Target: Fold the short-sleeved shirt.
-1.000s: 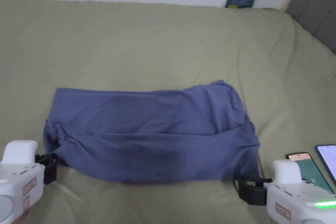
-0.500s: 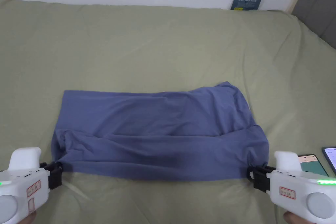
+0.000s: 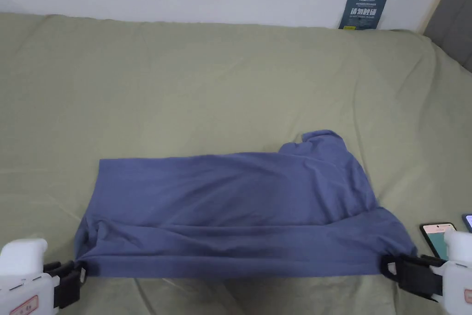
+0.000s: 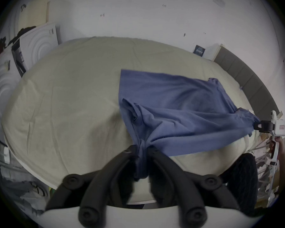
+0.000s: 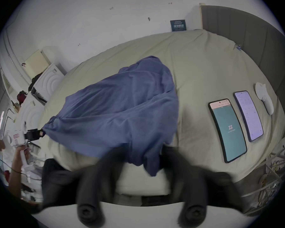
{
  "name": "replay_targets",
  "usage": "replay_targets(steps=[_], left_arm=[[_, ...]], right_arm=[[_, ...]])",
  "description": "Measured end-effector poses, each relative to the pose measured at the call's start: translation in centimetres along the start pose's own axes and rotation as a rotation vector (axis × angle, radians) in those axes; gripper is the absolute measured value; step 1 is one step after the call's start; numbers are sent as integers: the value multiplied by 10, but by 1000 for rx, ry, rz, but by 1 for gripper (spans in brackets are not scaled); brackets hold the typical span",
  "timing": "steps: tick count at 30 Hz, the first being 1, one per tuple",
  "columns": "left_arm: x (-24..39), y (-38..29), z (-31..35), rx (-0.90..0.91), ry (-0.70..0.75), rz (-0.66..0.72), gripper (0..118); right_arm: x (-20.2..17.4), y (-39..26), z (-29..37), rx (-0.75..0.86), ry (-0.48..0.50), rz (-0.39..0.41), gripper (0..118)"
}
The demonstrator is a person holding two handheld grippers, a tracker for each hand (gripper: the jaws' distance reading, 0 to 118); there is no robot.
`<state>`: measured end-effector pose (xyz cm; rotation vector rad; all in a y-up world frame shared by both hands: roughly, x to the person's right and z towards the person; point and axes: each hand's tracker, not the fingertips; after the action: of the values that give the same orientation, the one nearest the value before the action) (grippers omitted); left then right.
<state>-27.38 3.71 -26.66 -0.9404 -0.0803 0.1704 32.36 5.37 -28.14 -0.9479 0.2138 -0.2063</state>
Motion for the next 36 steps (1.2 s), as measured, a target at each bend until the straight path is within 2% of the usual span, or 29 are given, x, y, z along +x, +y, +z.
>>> replay_targets(steps=[1, 3, 4, 5, 7, 9, 10, 11, 12, 13, 14, 15, 16, 17, 21, 22, 23, 24, 25, 26, 27, 28, 29, 30, 34, 35, 36], left_arm=[[2, -4, -6, -28, 42, 16, 100], [-4, -15, -15, -53, 139, -2, 118], [-4, -20, -11, -29, 112, 7, 118], [-10, -22, 7, 31, 116, 1, 115], [-13, -30, 22, 68, 112, 37, 118], [-14, -31, 32, 142, 109, 35, 118], [7, -18, 44, 176, 124, 36, 118], [10, -13, 48, 226, 126, 32, 117], [12, -3, 48, 260, 103, 24, 110], [14, 7, 46, 253, 91, 11, 86], [7, 15, 28, 242, 99, -1, 33], [9, 28, 12, 226, 137, -22, 0], [8, 37, 3, 213, 187, -35, 0], [3, 56, -14, 212, 88, -59, 0], [0, 125, -84, 145, 111, -60, 0], [4, 141, -95, 128, 112, -63, 4], [3, 157, -115, 101, 115, -70, 23], [2, 169, -132, 88, 115, -95, 79], [2, 177, -146, 66, 118, -126, 117], [-19, 188, -177, 36, 187, -160, 117], [-21, 190, -185, 40, 198, -152, 116], [-27, 205, -194, 89, 225, -234, 117], [-32, 213, -204, 43, 242, -245, 117], [-17, 205, -213, 21, 227, -234, 117], [-24, 202, -230, -37, 213, -196, 110], [-25, 199, -225, -45, 159, -202, 95], [-19, 196, -219, -23, 132, -190, 74]], right_arm=[[0, -6, -4, 46, -60, 8, 118], [-2, -20, -1, 100, -26, 34, 117], [-4, -20, 5, 128, -58, 25, 117], [-8, -21, 15, 124, -38, 1, 116], [-5, -29, 18, 149, 7, -14, 116], [-14, -32, 25, 192, -18, -20, 116], [-18, -30, 26, 178, -14, -17, 115], [-35, -20, 36, 162, -9, -12, 108], [-41, -18, 35, 180, -7, -13, 77], [-47, -16, 34, 212, -34, -11, 37], [-53, -11, 30, 238, -64, 10, 0], [-58, -4, 30, 248, -66, 11, 0], [-61, 1, 28, 242, -49, 16, 0], [-64, 6, 25, 249, -22, 23, 0], [-79, 19, 11, 246, 19, 34, 0], [-81, 21, 7, 240, 28, 34, 0], [-94, 24, 6, 236, 22, 48, 0], [-98, 25, 2, 228, 25, 57, 0], [-101, 26, -2, 220, 25, 62, 0], [-105, 27, -7, 206, 25, 64, 0], [-99, 30, -10, 195, 38, 55, 0], [-100, 30, -13, 187, 41, 54, 0], [-101, 31, -17, 180, 40, 53, 0], [-99, 33, -20, 170, 39, 49, 0], [-92, 43, -30, 154, 28, 45, 0], [-89, 48, -32, 150, 27, 42, 0], [-87, 52, -33, 153, 24, 42, 0]])
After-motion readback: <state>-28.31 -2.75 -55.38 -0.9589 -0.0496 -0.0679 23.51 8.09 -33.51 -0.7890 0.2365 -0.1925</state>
